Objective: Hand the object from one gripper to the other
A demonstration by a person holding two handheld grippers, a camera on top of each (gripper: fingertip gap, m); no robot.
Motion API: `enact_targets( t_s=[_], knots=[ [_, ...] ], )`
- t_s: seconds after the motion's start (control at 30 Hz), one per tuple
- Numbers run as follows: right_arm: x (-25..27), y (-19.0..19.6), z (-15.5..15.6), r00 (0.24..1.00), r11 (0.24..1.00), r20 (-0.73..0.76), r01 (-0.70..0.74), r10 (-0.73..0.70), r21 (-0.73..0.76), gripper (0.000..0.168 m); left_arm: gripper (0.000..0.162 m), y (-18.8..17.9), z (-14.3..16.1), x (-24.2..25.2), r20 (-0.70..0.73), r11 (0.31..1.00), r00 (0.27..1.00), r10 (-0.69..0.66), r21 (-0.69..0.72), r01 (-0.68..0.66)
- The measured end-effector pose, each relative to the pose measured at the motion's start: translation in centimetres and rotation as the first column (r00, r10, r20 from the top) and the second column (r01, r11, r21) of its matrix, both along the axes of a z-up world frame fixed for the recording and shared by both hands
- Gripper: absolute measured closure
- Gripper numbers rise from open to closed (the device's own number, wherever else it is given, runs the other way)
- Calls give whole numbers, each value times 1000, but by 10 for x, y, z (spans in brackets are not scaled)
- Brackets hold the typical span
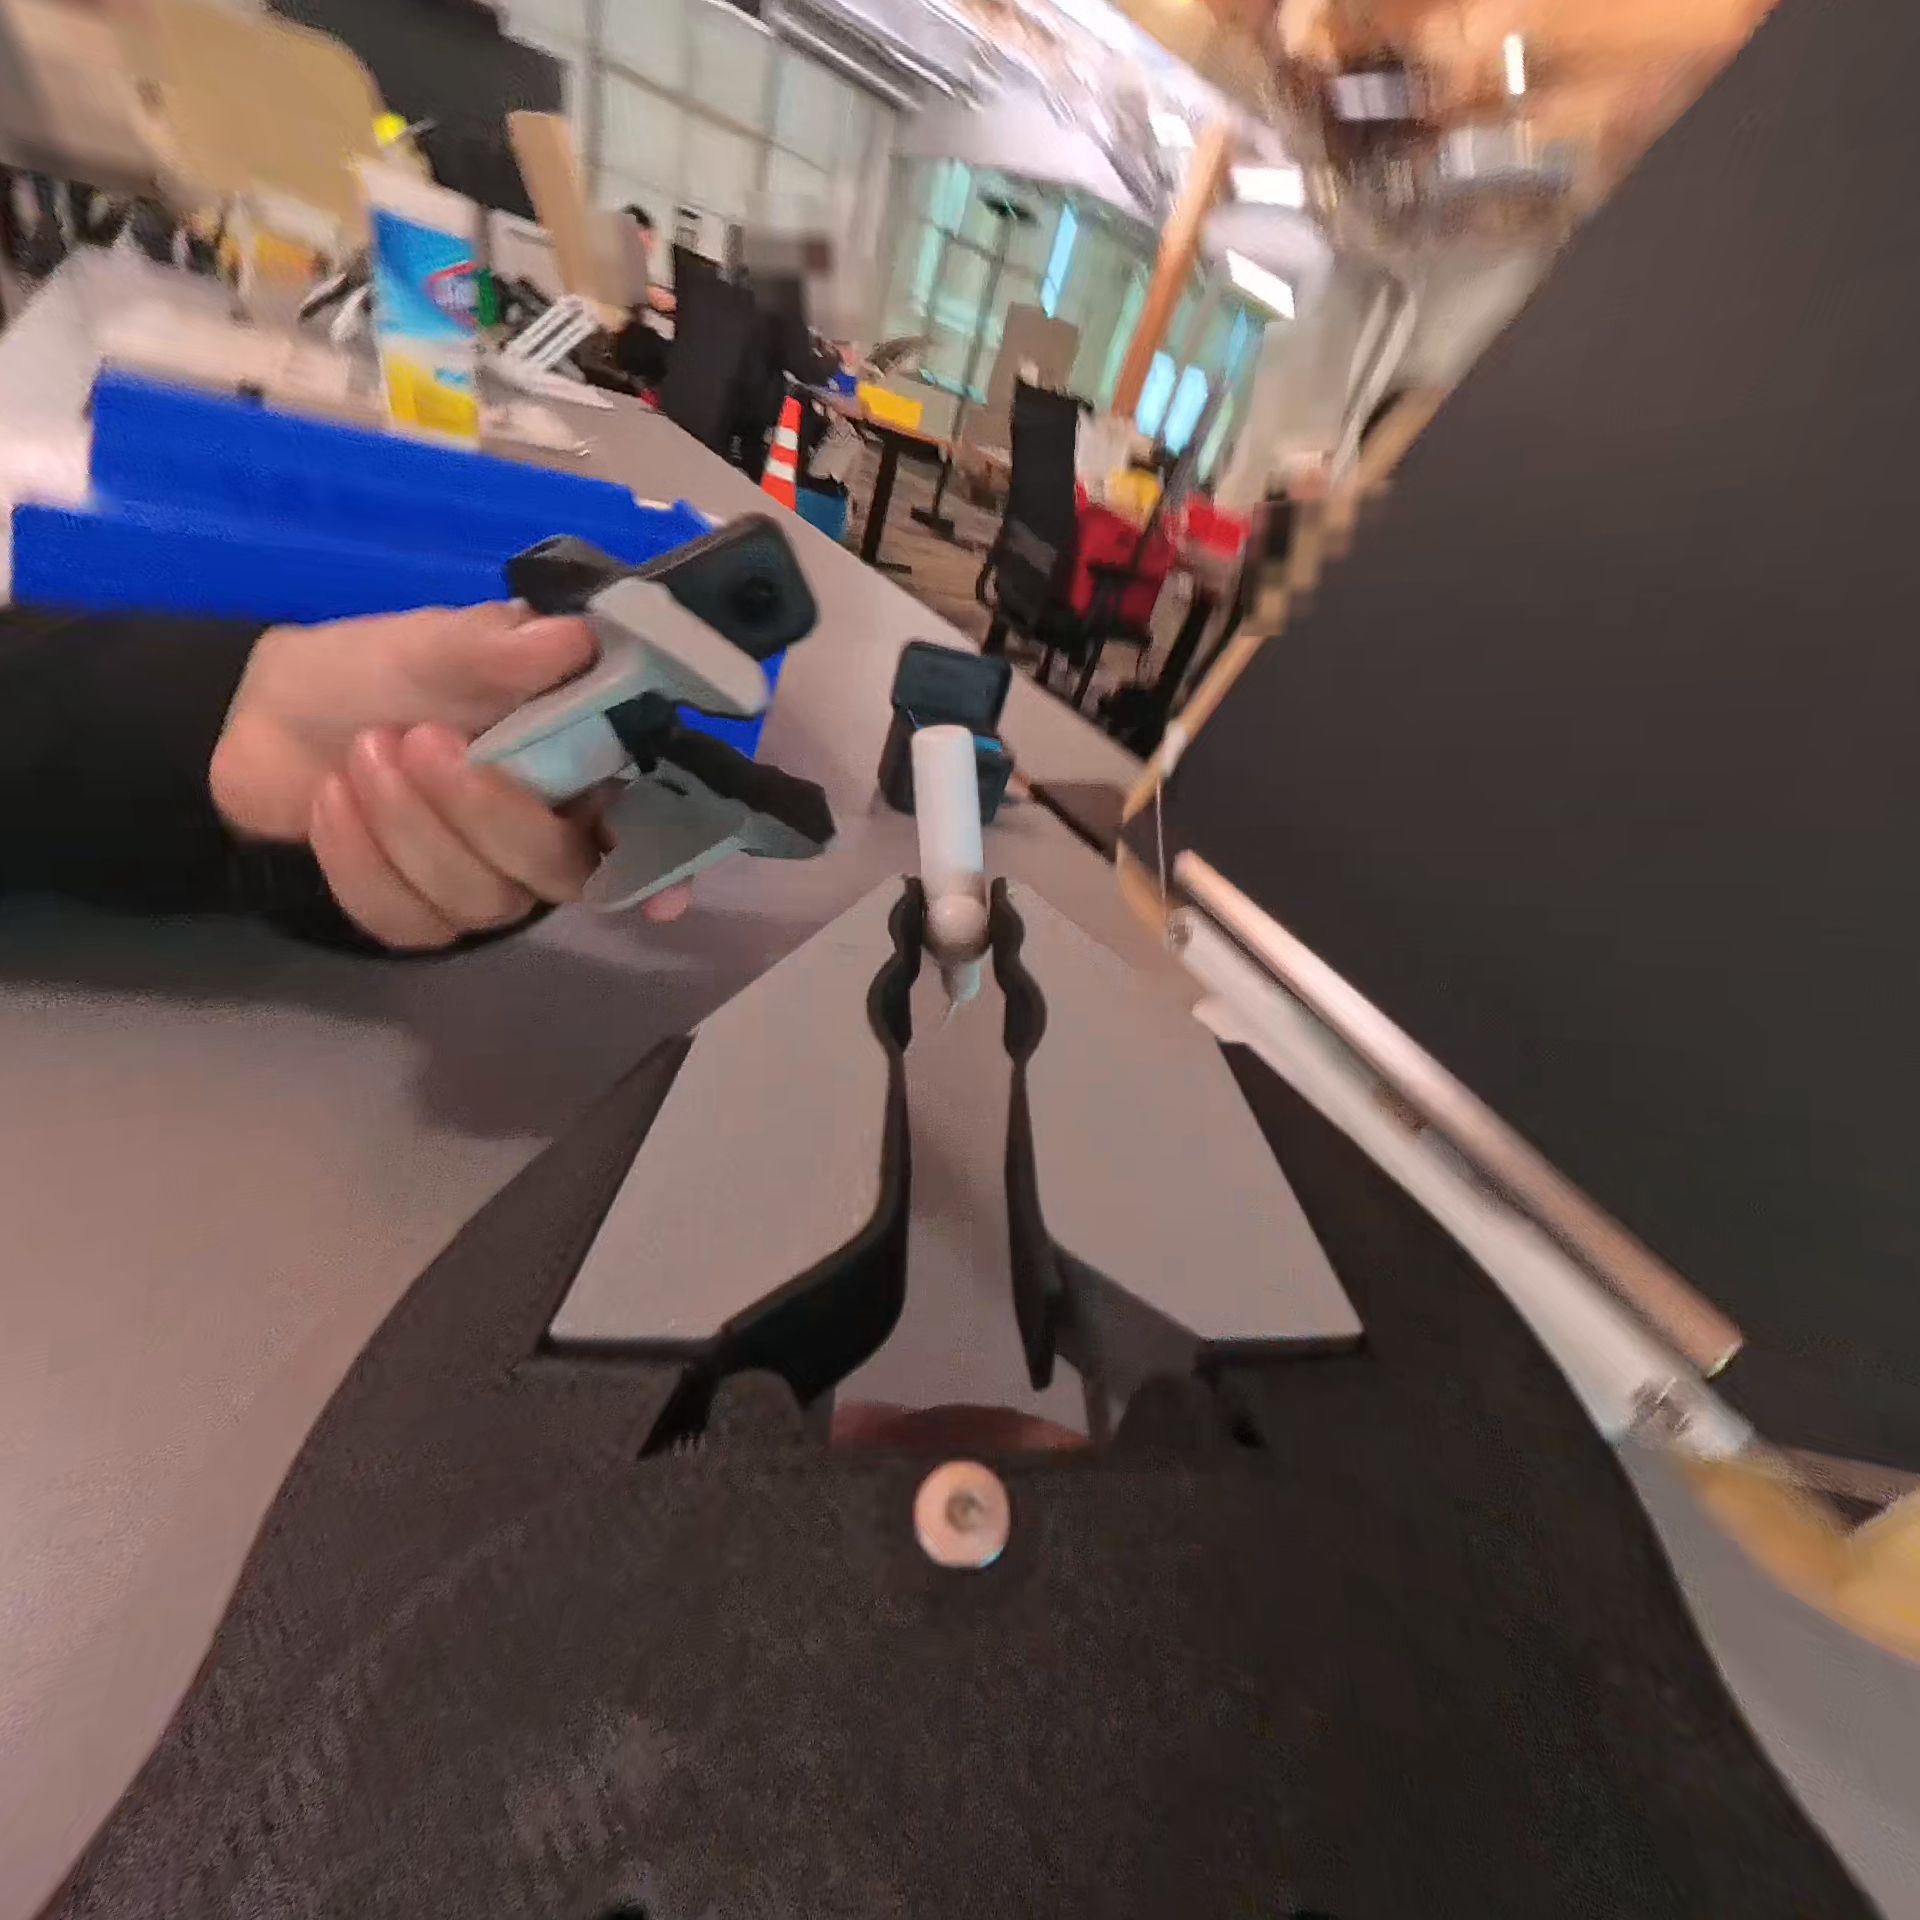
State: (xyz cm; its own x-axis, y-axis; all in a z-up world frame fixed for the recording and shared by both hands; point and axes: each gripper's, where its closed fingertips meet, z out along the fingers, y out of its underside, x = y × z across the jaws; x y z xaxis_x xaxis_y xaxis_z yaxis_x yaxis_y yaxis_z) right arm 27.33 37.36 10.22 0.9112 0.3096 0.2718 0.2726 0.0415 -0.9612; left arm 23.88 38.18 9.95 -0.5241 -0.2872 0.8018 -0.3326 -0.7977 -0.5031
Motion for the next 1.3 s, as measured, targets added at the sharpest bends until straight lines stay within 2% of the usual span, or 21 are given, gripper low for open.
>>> enact_targets(
  t_s=[0.07,0.13,0.17,0.23,0.3,0.4,0.47,0.7,0.9,1.0,1.07,1.1,1.23,1.3],
  knots=[
    [-18,-5,1,966,990,256,-63,29,123,158,131,-9,-5,-3,-19,998,999,-44,36,45],
    [-30,-1,-10,865,983,502,-75,-20,168,158,125,-14,0,-9,7,995,995,-96,8,96],
    [-35,1,-17,823,984,567,-75,-29,159,158,123,-15,3,-12,23,993,993,-118,-25,119],
    [-43,3,-18,793,982,608,-80,-42,172,158,131,-14,3,-16,33,990,990,-140,-31,141],
    [-48,1,-16,767,978,640,-94,-47,186,158,131,-17,-1,-18,20,987,987,-161,-13,161],
    [-49,-1,-24,670,981,739,-92,-67,171,158,131,-21,-5,-19,3,985,985,-174,6,174],
    [-49,-3,-24,620,980,779,-86,-90,182,158,137,-22,-7,-19,3,982,982,-186,6,186],
    [-55,-8,-14,468,965,864,-77,-187,250,158,140,-33,-7,-24,15,970,969,-245,11,245],
    [-52,-12,-26,279,972,940,-73,-195,223,158,145,-39,-22,-20,-41,966,966,-254,48,255],
    [-50,-15,-33,201,975,961,-71,-191,209,158,148,-46,-34,-18,-75,959,964,-253,115,261],
    [-47,-15,-39,201,978,963,-67,-182,199,158,149,-46,-39,-14,-97,957,970,-223,167,237],
    [-45,-14,-40,228,978,956,-61,-183,202,156,150,-46,-41,-13,-101,956,974,-205,192,221],
    [-38,-12,-28,506,979,845,-7,-170,202,147,152,-41,-30,-12,-32,937,993,-118,328,121],
    [-33,-15,-13,657,978,735,19,-167,206,138,151,-34,-23,-11,39,890,999,-29,455,9]
  ],
)
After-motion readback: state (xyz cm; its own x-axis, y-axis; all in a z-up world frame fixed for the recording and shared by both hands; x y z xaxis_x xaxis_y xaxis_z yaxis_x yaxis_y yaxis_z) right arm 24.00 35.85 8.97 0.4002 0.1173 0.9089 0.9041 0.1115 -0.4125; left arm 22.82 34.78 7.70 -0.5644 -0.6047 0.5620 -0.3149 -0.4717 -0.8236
